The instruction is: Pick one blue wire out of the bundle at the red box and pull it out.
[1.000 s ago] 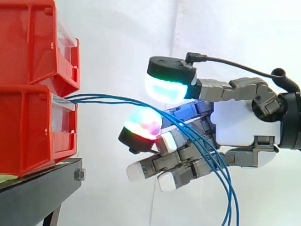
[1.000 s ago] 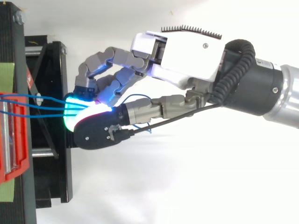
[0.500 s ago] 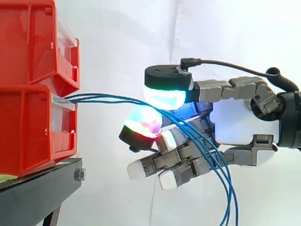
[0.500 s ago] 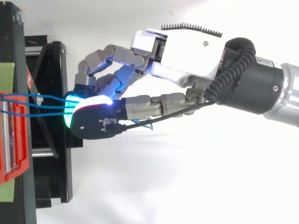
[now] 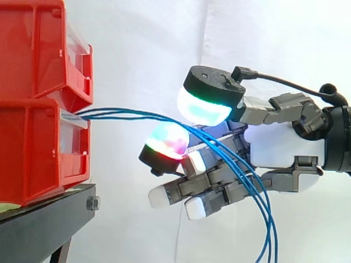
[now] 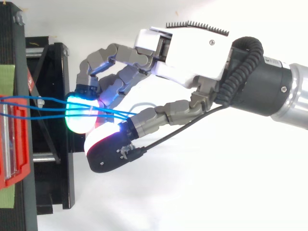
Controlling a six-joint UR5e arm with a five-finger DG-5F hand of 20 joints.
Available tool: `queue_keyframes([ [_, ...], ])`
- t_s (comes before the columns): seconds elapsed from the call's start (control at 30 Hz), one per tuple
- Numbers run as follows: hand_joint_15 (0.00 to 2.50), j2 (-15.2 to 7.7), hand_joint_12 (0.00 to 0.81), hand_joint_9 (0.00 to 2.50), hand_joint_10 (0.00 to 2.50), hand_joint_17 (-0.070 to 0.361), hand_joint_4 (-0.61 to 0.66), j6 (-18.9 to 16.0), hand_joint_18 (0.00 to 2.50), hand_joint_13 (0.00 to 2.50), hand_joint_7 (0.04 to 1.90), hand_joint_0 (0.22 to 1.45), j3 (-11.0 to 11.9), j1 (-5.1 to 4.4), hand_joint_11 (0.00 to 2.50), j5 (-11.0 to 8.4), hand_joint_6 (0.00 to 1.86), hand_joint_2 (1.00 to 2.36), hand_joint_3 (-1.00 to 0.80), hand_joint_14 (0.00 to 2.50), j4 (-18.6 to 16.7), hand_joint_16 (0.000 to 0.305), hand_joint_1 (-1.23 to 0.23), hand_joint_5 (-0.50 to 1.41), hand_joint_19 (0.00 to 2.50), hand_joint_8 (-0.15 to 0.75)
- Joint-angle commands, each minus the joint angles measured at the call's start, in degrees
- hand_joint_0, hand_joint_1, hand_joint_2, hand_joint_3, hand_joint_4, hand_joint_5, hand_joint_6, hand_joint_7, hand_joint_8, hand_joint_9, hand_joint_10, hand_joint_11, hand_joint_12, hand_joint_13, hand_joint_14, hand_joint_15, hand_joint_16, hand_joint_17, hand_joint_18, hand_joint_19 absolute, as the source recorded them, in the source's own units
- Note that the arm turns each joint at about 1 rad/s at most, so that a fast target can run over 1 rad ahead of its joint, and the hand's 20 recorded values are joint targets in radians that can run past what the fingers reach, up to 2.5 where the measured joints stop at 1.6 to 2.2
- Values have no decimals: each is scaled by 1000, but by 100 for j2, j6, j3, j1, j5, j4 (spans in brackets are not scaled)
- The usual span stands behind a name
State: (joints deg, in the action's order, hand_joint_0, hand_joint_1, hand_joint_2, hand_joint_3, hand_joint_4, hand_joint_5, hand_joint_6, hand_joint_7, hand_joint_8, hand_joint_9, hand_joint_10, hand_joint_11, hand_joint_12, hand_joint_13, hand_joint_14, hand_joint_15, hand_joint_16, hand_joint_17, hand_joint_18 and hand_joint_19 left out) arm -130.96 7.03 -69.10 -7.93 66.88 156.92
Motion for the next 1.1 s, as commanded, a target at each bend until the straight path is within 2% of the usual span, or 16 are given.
queue_keyframes([
  [0.0, 286, 0, 482, 958, 18, 141, 275, 0, 773, 671, 1039, 510, 2, 2, 870, 0, 916, 1000, -500, 9, -3, 63, -699, -163, 431, 401],
  [0.07, 292, 0, 477, 968, 18, 138, 258, 9, 764, 670, 1030, 525, 2, 2, 851, 0, 910, 1000, -497, 10, -3, 62, -638, -161, 452, 399],
  [0.1, 285, 0, 469, 978, 18, 136, 255, 9, 752, 667, 1051, 545, 2, 2, 846, 0, 902, 1005, -425, 9, -3, 60, -579, -159, 457, 393],
  [0.17, 297, 0, 461, 975, 18, 134, 238, 9, 742, 660, 1084, 562, 2, 2, 836, 0, 896, 1012, -338, 10, -3, 60, -555, -155, 480, 392],
  [0.3, 293, 0, 465, 978, 18, 134, 238, 18, 743, 664, 1094, 558, 2, 2, 832, 0, 902, 1018, -199, 11, -3, 60, -611, -153, 474, 399],
  [0.37, 290, 0, 490, 992, 16, 145, 255, 18, 788, 688, 1079, 562, 2, 2, 825, 0, 907, 1017, -158, 9, -3, 64, -659, -149, 444, 418],
  [0.5, 293, 0, 483, 990, 17, 142, 235, 18, 792, 697, 1113, 580, 10, 2, 846, 0, 909, 1019, -116, 11, -3, 63, -735, -150, 438, 413],
  [0.67, 297, 0, 458, 948, 19, 132, 203, 18, 759, 672, 1100, 608, 28, 11, 851, 0, 916, 1019, -199, 10, 6, 59, -850, -160, 438, 385],
  [0.87, 284, 0, 455, 903, 20, 132, 246, 18, 759, 656, 1076, 655, 37, 19, 850, 18, 918, 1000, -491, 12, 6, 59, -949, -167, 392, 368],
  [0.97, 285, 0, 457, 906, 17, 133, 255, 18, 762, 658, 1058, 593, 37, 19, 850, 18, 918, 1000, -500, 10, 6, 59, -925, -166, 396, 370],
  [1.07, 292, 0, 475, 943, 18, 141, 261, 18, 784, 665, 1048, 506, 37, 11, 844, 18, 907, 1000, -500, 11, 14, 63, -774, -159, 434, 390],
])
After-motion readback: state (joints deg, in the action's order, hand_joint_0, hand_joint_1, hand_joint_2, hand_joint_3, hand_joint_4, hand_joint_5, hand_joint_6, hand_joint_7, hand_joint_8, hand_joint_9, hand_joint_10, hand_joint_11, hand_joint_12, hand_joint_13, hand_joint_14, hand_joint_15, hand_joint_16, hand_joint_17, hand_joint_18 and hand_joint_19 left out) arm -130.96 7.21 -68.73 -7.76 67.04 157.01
